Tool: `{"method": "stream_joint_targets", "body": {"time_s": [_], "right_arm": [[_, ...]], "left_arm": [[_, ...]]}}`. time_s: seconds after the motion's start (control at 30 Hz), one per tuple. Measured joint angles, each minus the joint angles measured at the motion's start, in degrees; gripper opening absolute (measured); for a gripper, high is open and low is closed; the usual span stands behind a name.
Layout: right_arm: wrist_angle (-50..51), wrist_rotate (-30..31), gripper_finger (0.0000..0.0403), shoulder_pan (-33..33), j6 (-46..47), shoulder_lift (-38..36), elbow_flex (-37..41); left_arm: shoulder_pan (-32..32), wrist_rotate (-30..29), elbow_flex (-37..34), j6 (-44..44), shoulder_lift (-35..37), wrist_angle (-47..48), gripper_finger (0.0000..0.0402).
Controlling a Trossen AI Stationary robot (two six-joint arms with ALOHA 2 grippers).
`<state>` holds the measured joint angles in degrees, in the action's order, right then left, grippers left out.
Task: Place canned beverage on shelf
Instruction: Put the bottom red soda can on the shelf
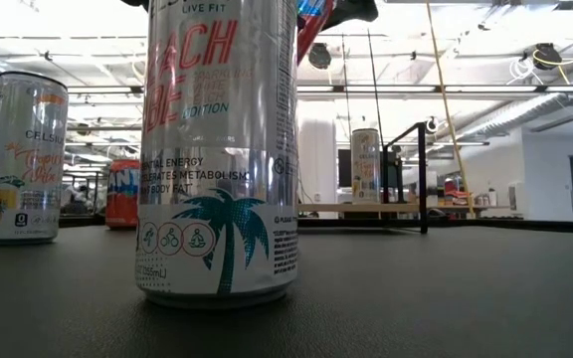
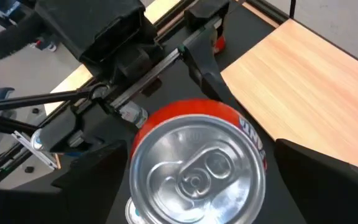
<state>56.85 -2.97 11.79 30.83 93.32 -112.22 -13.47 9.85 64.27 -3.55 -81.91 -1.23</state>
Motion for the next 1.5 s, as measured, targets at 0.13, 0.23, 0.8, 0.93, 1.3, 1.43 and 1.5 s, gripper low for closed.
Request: {"method": "stream_joint_targets", "body": {"time_s": [0.13,0.23,0.8,0.93,1.3,1.43,1.5], "right_arm": [[0.33,-0.05,0.0379,0.15,0.67,0.02,0.00],[0.32,-0.07,0.0352,0.28,1.22,0.02,0.00],[-0.03,-0.18,0.0338,0.37,-0.02,0.39,0.07],[-0.07,-0.27,0.0349,0.41,-0.08,0.55,0.15],[-1.56,-1.74,0.0317,1.69,-0.39,0.52,0.15],[-1.68,-1.76,0.0302,1.91,-0.50,0.52,0.15],[-1.63,-1.83,0.0298,2.33,-0.98,0.52,0.15]], "left_arm": [[0.00,-0.70,0.00,0.00,0.00,0.02,0.0293],[0.00,-1.20,0.00,0.00,0.00,0.00,0.0293],[0.00,-4.49,0.00,1.36,0.00,-1.60,0.0293],[-0.02,-5.68,0.07,1.44,0.26,-2.14,0.0293],[-0.02,-6.08,0.07,2.82,0.17,-1.25,0.0293],[0.00,-6.39,0.07,2.45,0.15,-1.18,0.0294],[0.00,-6.67,0.07,2.41,0.15,-0.90,0.0301]]}}
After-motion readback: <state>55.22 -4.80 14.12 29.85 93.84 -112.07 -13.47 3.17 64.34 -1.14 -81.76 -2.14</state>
